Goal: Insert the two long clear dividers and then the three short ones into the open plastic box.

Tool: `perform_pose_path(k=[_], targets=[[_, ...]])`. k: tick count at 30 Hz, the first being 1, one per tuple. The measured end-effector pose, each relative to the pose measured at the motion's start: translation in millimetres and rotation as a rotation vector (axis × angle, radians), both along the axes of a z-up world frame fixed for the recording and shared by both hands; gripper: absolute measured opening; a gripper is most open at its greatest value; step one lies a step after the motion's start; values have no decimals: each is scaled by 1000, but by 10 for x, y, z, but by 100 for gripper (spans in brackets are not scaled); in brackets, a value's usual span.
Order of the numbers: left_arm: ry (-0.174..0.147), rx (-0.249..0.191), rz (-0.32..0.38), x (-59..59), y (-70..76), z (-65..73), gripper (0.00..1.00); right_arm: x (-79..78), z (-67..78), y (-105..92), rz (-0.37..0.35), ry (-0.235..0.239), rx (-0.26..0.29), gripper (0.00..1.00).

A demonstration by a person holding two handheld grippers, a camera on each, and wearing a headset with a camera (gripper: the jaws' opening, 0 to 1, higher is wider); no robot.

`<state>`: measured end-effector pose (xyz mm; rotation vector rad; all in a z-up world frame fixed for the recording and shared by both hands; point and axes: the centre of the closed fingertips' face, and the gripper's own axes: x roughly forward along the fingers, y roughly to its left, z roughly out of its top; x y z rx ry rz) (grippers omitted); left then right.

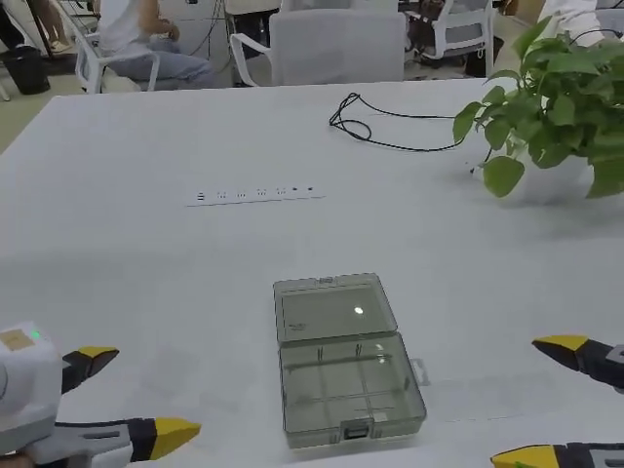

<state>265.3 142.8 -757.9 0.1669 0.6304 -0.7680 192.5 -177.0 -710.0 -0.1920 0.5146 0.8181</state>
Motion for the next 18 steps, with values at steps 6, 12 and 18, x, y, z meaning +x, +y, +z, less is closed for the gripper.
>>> perform_pose_path(k=[6, 12, 18], targets=[[39, 24, 50, 96, 80, -90, 85, 8, 4, -3, -7, 0, 4, 88], [95, 82, 76, 150, 131, -228, 76, 24, 16, -24, -12, -2, 7, 87], [172, 129, 109, 184, 207, -393, 67, 48, 12, -59, -19, 1, 8, 87]])
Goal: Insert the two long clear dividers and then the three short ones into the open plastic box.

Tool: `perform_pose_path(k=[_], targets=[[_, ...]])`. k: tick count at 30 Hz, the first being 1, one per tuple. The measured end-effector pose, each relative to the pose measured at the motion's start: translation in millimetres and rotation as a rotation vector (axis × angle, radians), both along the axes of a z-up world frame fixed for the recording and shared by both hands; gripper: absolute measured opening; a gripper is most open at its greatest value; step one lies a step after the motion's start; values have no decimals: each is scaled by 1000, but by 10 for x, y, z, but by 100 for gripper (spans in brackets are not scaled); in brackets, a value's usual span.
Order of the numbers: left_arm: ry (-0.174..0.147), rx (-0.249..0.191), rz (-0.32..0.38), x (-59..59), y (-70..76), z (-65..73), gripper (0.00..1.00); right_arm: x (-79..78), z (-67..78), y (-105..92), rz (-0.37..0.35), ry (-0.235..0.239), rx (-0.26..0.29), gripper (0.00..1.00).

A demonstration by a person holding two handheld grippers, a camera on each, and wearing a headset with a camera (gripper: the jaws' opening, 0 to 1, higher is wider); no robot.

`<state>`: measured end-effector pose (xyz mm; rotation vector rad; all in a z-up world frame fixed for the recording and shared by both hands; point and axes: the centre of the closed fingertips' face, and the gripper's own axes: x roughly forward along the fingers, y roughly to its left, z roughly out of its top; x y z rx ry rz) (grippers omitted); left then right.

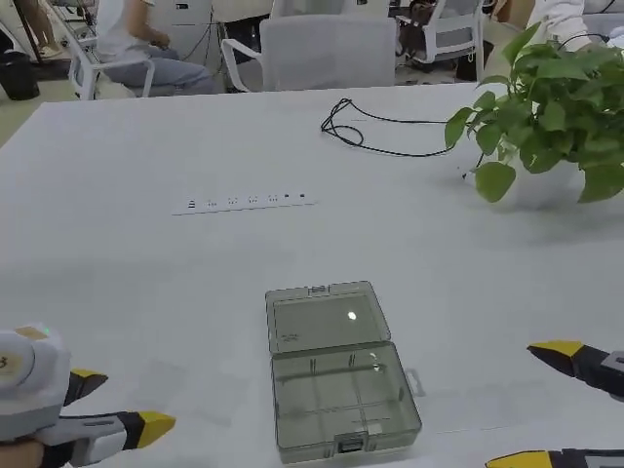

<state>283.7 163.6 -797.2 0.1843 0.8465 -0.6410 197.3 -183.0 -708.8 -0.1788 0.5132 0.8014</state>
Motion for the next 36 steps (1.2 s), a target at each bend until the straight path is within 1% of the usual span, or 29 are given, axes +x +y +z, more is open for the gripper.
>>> perform_pose_path(k=[1, 2, 3, 4, 5, 6, 9, 10, 12, 14, 16, 17, 20, 22, 23, 25, 27, 28, 32, 33, 35, 36], targets=[[19, 12, 3, -1, 13, -44, 66, 3, -3, -4, -1, 2, -1, 87], [18, 17, 5, 15, 18, -61, 65, 5, -2, -2, -1, 1, 0, 87], [26, 29, 8, 19, 41, -84, 64, 10, -1, -1, -2, 1, 1, 87], [38, 30, 20, 31, 52, -108, 64, 13, -1, 0, -3, 2, 1, 87], [42, 32, 20, 37, 59, -120, 62, 16, -2, 0, -3, 2, 1, 87], [58, 43, 27, 39, 80, -152, 61, 19, -1, 5, -4, 2, 1, 87], [68, 67, 32, 61, 110, -206, 59, 23, -7, 9, -5, 5, 2, 87], [80, 77, 30, 60, 121, -230, 58, 23, -11, 12, -5, 6, 1, 87], [86, 82, 34, 68, 132, -251, 54, 24, -12, 17, -4, 7, 3, 87], [113, 103, 52, 65, 170, -307, 51, 26, -15, 19, -4, 9, 2, 87], [120, 113, 59, 69, 166, -343, 51, 30, -13, 22, -6, 9, 5, 87], [131, 128, 61, 64, 174, -368, 50, 31, -11, 24, -6, 9, 6, 87], [133, 142, 59, 77, 154, -395, 49, 37, -11, 18, -6, 8, 6, 87], [134, 160, 63, 106, 181, -433, 47, 40, -11, 11, -8, 9, 7, 87], [138, 161, 74, 111, 182, -444, 47, 41, -12, 7, -9, 9, 8, 87], [152, 164, 82, 85, 175, -457, 46, 41, -13, 0, -10, 10, 6, 87], [156, 186, 84, 69, 193, -474, 44, 46, -10, -9, -13, 9, 9, 87], [156, 188, 86, 64, 189, -477, 44, 48, -12, -13, -14, 10, 9, 87], [171, 196, 94, 28, 187, -514, 43, 50, -22, -16, -14, 12, 9, 87], [160, 201, 93, 48, 192, -505, 42, 52, -25, -17, -14, 12, 9, 87], [165, 200, 103, 50, 194, -507, 41, 56, -25, -17, -16, 12, 13, 87], [163, 219, 97, 52, 206, -511, 40, 56, -27, -14, -16, 13, 14, 87]])
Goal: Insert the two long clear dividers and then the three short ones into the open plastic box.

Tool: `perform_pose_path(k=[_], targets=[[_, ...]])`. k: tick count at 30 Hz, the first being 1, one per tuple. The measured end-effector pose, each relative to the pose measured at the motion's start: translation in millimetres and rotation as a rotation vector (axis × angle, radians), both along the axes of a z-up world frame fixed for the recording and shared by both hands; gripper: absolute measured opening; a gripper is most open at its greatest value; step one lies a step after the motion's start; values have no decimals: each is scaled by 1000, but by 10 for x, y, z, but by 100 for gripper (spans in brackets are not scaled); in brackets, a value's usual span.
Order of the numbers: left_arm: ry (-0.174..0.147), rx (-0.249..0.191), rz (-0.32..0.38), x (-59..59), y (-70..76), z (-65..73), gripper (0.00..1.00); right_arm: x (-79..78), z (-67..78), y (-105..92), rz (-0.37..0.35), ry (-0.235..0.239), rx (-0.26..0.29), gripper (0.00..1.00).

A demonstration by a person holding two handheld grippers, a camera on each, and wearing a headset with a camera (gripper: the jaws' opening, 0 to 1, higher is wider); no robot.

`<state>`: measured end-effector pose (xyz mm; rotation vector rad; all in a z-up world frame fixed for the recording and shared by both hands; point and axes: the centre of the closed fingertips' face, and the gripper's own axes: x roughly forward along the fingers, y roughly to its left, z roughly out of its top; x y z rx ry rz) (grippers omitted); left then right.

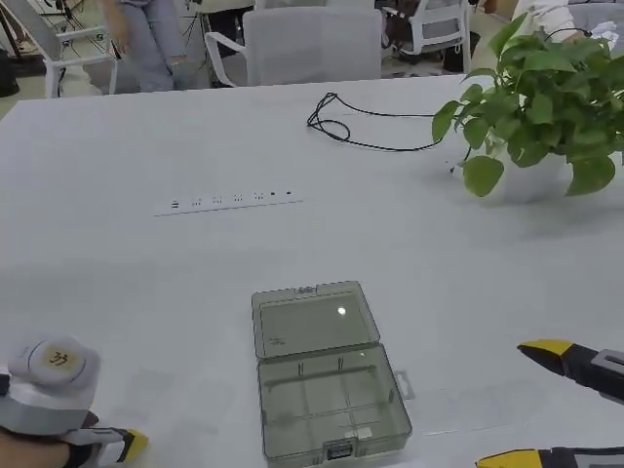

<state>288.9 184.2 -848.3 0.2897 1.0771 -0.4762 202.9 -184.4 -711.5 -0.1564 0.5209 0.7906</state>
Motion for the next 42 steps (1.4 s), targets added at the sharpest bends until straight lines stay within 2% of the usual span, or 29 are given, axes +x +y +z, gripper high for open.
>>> perform_pose_path(k=[1, 4, 9, 13, 24, 35, 42], targets=[[-1, 11, -11, 0, 2, -1, 40, 0, -1, 1, 1, 0, -1, 87], [6, 4, 14, 36, 22, -3, 39, 4, -7, 7, 2, -1, 0, 87], [26, 15, 26, 31, 22, -11, 39, 11, -5, 28, 4, -1, 2, 86], [35, 19, 37, 38, 39, -6, 33, 15, 9, 32, 2, -2, 6, 86], [44, 19, 33, 22, 31, 14, 32, 11, -4, 57, 9, 7, 6, 85], [51, -16, 40, 33, 7, 21, 31, 13, -22, 81, 18, 18, 5, 82], [40, -62, 63, 33, -39, 63, 31, 16, -52, 78, 27, 29, 5, 79]])
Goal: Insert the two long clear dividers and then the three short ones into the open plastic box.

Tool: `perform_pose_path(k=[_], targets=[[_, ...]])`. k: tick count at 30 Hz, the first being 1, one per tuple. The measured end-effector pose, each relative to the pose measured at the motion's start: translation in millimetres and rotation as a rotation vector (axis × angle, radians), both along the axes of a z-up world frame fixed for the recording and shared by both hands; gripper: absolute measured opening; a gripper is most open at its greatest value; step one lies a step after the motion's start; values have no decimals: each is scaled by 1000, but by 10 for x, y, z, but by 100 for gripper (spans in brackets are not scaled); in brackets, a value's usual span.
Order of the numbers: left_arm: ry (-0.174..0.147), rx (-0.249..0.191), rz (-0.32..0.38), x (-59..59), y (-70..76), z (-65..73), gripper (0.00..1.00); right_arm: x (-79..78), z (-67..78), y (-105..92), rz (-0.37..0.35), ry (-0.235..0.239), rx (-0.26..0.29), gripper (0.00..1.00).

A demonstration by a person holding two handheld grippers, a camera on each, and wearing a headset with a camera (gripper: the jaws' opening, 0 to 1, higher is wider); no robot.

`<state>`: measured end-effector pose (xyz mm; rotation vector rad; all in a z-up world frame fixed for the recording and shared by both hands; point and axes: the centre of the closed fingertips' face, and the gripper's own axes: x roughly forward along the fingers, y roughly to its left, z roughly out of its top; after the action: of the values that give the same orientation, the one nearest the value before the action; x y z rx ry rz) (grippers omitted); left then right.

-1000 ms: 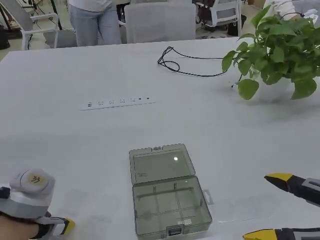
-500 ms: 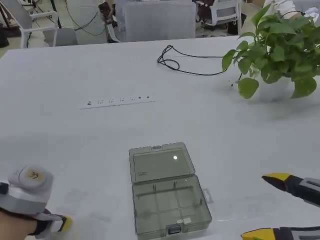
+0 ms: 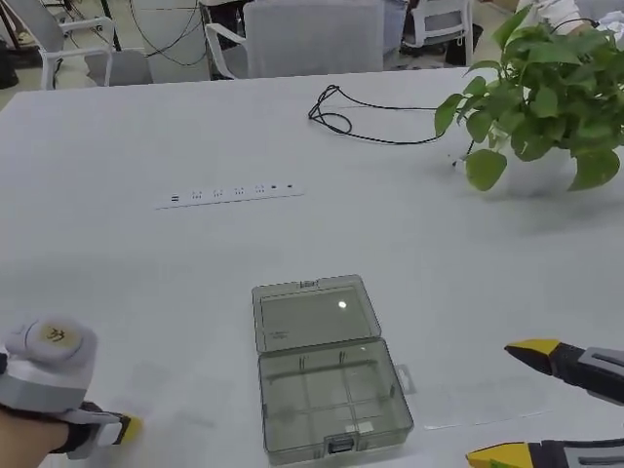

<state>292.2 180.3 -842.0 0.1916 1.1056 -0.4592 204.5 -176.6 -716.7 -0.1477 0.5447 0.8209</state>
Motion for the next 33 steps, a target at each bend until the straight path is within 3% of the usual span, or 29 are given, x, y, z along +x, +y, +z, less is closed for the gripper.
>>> perform_pose_path(k=[8, 15, 20, 21, 25, 28, 29, 33], targets=[[-37, -66, 40, 6, -47, 150, 31, 11, 50, 90, 12, 6, 10, 75], [-81, -158, 73, -24, -174, 343, 31, 75, 205, 242, 7, -4, 49, 71], [-116, -232, 77, -62, -329, 507, 31, 120, 346, 433, 12, -12, 91, 69], [-126, -263, 87, -66, -379, 559, 31, 139, 385, 480, 9, -13, 106, 68], [-151, -336, 89, -97, -525, 717, 31, 189, 453, 581, -13, 19, 148, 66], [-170, -392, 88, -123, -655, 858, 31, 265, 580, 672, -28, 9, 206, 64], [-177, -422, 85, -133, -726, 917, 31, 275, 601, 700, -41, 28, 226, 64], [-202, -490, 55, -189, -958, 1098, 31, 356, 742, 821, -62, 15, 272, 60]])
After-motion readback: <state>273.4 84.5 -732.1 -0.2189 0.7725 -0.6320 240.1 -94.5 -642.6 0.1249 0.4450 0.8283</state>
